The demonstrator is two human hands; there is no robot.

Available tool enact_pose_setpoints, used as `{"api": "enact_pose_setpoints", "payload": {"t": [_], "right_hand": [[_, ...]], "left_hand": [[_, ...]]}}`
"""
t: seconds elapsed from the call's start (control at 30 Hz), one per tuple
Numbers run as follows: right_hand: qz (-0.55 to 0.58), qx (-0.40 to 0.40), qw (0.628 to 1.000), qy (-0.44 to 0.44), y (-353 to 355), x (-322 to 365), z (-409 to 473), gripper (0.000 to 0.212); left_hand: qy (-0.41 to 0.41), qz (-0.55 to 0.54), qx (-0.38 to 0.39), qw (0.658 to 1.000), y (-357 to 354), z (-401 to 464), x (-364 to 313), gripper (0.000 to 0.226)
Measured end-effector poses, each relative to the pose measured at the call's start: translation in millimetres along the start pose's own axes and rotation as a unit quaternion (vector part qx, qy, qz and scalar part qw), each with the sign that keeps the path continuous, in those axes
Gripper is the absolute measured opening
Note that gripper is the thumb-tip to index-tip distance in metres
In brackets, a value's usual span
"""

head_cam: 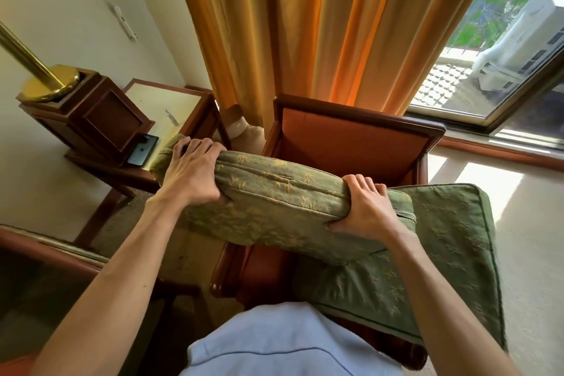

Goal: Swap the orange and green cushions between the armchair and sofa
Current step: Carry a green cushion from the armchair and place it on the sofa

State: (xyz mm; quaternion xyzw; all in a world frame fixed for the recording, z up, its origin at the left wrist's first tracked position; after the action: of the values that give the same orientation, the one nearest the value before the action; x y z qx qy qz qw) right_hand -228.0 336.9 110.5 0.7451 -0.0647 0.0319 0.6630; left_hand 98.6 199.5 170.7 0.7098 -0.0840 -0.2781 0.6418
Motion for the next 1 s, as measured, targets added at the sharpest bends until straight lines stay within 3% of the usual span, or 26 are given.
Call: {"api": "enact_pose_setpoints", "payload": {"t": [0.27, 0.67, 0.83, 1.0], "right_hand": [[0.037, 0.018, 0.998, 0.039, -9.2, 0.6, -7.8, 0.077], [0.025, 0.057, 0.996, 0.068, 9.9, 31.4, -19.7, 0.079], [-0.016, 0.022, 0.990, 0.136, 41.2, 75.5, -34.6, 0.078], [-0.024, 0.022, 0.979, 0.203, 71.4, 170.3, -50.6, 0.073]], "left_hand": [[0.010, 0.070, 0.034, 0.997, -5.3, -24.7, -13.1, 0.102], [0.025, 0.064, 0.044, 0.997, 7.8, -82.3, -7.8, 0.083], [0.055, 0.012, 0.013, 0.998, 24.2, -152.0, 10.3, 0.076], [0.125, -0.020, -0.009, 0.992, 47.6, -251.6, 56.2, 0.082]]}}
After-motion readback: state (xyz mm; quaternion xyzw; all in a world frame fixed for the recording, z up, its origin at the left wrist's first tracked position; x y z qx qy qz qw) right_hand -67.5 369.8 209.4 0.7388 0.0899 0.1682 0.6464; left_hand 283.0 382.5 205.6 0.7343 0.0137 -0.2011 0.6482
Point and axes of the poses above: each hand's wrist, its own z-axis towards the middle knuckle, its own y-axis out of the back of the hand, x = y × z, the point moved 3 cm from there along z, towards the middle knuckle, and after that the axes turned 11 degrees about -z, right-handed, at the moved point
